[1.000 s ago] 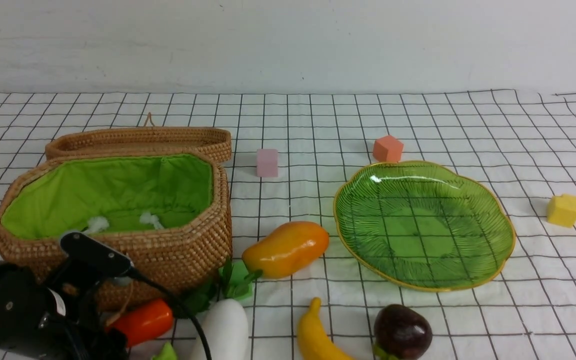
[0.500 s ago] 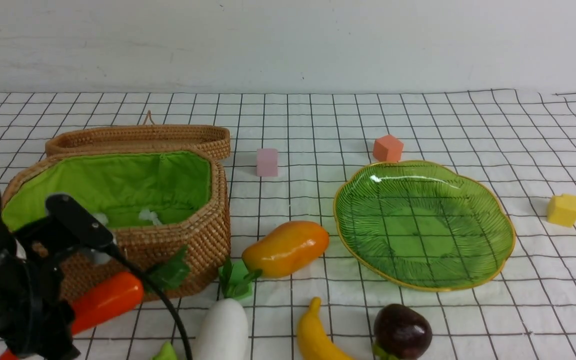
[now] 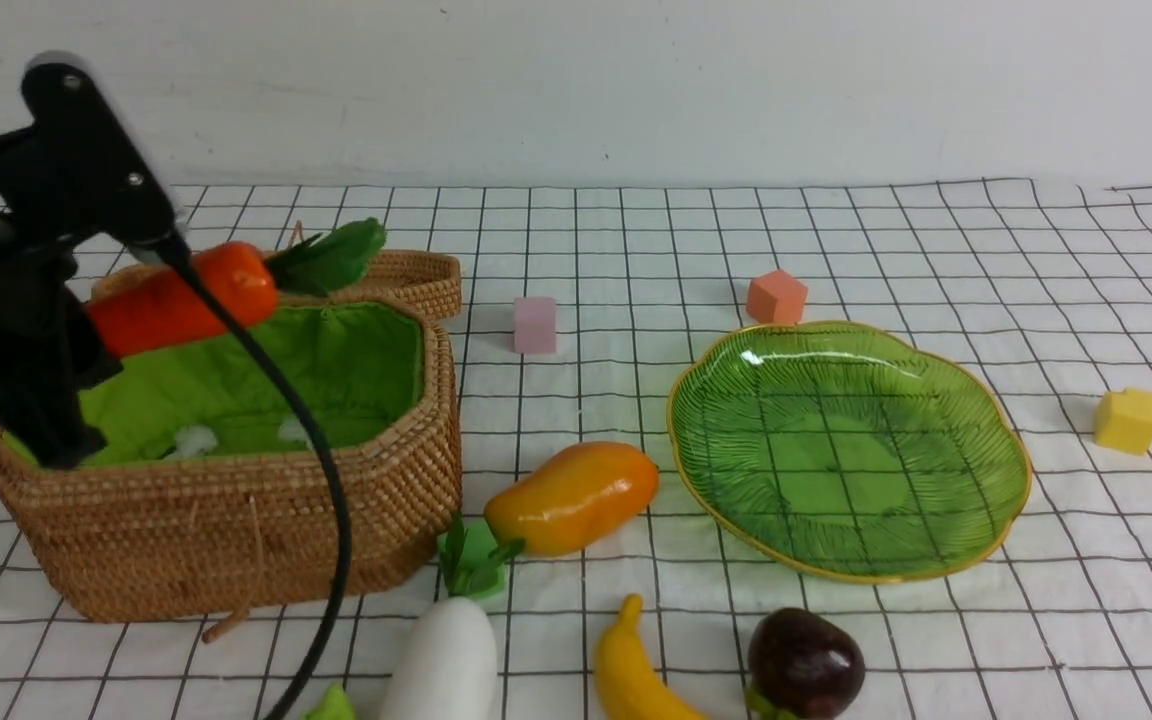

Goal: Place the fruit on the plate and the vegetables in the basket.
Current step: Use the left arm to grab a carrot and put it into the left basket, then take a chayote with your left arm and place it on the basket on the left, then take a daikon with your left arm and place it on the basket on the left, then use the right arm to grab a mangosteen and put it into the right plate

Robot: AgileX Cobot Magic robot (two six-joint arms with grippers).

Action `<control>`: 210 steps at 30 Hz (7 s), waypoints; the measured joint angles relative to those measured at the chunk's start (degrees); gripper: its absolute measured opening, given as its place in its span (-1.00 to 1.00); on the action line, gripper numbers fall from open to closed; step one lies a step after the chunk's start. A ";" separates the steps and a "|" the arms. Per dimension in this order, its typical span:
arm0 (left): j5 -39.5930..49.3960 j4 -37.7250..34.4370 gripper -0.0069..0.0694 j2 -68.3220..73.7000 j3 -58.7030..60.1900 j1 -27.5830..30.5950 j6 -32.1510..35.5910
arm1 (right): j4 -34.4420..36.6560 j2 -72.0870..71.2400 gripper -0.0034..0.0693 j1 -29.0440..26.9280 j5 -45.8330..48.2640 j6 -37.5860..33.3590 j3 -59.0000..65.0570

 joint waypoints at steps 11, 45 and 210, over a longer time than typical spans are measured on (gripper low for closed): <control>-4.82 9.33 0.72 9.08 0.00 0.00 -21.34 | 0.00 0.00 -0.23 0.00 0.00 0.00 0.00; -3.28 -40.05 0.65 10.02 30.16 0.00 -15.57 | 0.00 0.00 -0.23 0.00 0.00 0.00 0.00; 9.47 -0.77 -0.85 -16.21 -4.88 -12.57 -48.52 | 6.08 -0.06 -0.23 -0.05 -33.48 10.07 0.66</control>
